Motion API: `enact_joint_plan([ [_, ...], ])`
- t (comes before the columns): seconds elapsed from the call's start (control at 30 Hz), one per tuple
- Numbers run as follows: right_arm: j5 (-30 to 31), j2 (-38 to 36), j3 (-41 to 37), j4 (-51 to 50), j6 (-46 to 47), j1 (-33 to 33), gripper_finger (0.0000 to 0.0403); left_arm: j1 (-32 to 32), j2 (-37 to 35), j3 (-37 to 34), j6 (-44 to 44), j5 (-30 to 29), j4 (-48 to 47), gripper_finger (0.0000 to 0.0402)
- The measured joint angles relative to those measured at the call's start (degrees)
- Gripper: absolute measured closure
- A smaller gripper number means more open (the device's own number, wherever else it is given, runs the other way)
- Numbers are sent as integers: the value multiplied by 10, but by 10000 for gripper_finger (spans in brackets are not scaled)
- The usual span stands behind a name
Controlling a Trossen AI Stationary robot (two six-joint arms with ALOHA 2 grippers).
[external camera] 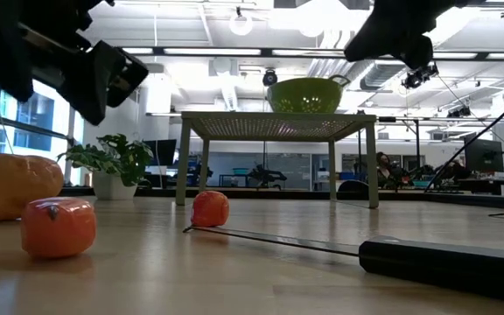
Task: Pick & Place Fruit
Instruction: Put the bottom orange pear inside the green strainer bowl on the top shelf
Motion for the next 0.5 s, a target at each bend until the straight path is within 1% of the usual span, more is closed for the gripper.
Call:
enact_joint_plan([
  [0.33,0,5,-25,53,0,4,371,1,67,0,11,39,94,192],
  [0.5,0,5,-29,54,0,4,371,1,90,0,11,56,140,192],
])
